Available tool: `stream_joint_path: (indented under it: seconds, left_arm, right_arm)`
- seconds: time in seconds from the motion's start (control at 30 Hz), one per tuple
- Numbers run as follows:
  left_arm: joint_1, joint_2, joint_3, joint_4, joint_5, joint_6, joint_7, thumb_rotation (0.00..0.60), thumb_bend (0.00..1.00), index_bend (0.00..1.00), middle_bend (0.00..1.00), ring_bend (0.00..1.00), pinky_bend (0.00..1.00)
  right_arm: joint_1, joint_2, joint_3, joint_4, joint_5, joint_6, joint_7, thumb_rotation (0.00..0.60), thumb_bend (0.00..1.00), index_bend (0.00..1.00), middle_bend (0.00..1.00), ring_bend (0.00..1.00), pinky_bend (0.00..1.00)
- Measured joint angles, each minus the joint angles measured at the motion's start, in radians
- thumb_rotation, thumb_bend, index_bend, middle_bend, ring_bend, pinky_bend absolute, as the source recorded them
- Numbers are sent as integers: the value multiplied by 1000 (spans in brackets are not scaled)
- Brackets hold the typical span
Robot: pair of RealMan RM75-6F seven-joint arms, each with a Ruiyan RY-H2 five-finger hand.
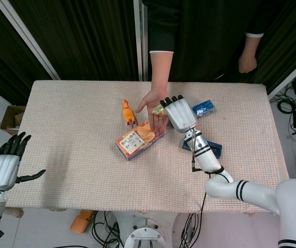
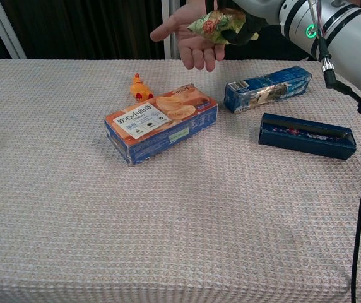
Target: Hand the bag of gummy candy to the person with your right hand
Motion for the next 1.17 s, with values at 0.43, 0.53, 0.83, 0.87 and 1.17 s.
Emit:
stream_joint_path:
  seconds: [0.43, 0.53, 0.83, 0.87, 1.17]
  left_arm:
    - [-2, -4, 2, -7, 3, 1, 9, 320, 17, 57, 28, 36, 187]
    - [2, -1, 1, -7, 3, 9, 4, 321, 16, 57, 28, 36, 187]
    - [5, -6, 1, -2, 12, 20, -10, 318, 17, 57, 27, 36, 187]
    - [6, -6, 2, -1, 11, 19, -7, 318, 16, 57, 27, 36, 187]
    - [5, -22, 7, 6, 8, 8, 2, 322, 17, 57, 28, 36, 187]
  right_arm:
    - [-27, 90, -3, -92, -23, -10, 48, 600, 3, 0, 0, 0, 0]
    - [-61, 159, -13, -165, -34, 21, 37, 600, 10, 0, 0, 0, 0]
    - [-374, 540, -187, -528, -115, 191, 118, 600, 62, 0, 0, 0, 0]
    - [-421, 560, -219, -538, -137, 217, 151, 600, 63, 0, 0, 0, 0]
    - [-728, 512, -393, -293, -270, 422, 379, 600, 68, 0, 0, 0, 0]
